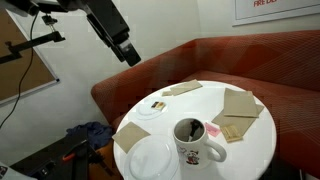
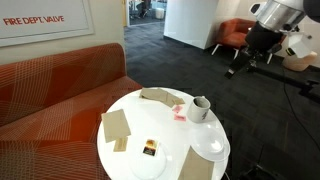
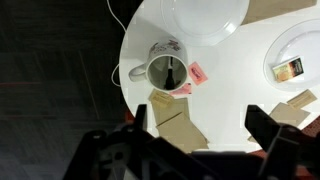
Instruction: Take the marker from the white cup and put it on the table
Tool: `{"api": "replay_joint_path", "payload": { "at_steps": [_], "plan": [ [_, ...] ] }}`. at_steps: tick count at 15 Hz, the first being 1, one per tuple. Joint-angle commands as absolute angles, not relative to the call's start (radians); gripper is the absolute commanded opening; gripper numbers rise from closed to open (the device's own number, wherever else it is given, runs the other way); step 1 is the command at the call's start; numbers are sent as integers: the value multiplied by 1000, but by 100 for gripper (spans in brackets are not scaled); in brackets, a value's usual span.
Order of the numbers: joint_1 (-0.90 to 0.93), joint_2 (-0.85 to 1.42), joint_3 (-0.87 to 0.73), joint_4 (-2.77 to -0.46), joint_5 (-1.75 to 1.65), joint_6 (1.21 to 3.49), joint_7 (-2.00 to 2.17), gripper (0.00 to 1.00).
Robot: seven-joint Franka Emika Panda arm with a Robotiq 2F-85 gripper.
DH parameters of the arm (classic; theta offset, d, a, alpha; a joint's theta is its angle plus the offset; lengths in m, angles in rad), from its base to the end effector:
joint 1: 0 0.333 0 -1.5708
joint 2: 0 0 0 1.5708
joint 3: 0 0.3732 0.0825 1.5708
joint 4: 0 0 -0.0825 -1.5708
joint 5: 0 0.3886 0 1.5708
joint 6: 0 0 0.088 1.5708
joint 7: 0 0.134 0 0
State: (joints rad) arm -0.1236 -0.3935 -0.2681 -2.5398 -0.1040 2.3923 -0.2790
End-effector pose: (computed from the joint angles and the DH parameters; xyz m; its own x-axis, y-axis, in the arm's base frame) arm 0.3892 -0.1680 0.4523 0.9728 -0.0304 0.2295 -0.0430 -0.9978 0.0500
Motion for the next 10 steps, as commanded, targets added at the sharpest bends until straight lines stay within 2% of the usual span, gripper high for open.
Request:
{"api": "replay_joint_path", "payload": {
  "at_steps": [1,8,10],
  "plan": [
    [-133,-313,-291,-2549,-92,2492,-354,100],
    [-140,-123,-317,-2521,-33,2624,-411,100],
    [-146,-77,-310,-2508,-8,2637,-429,96]
  ]
}}
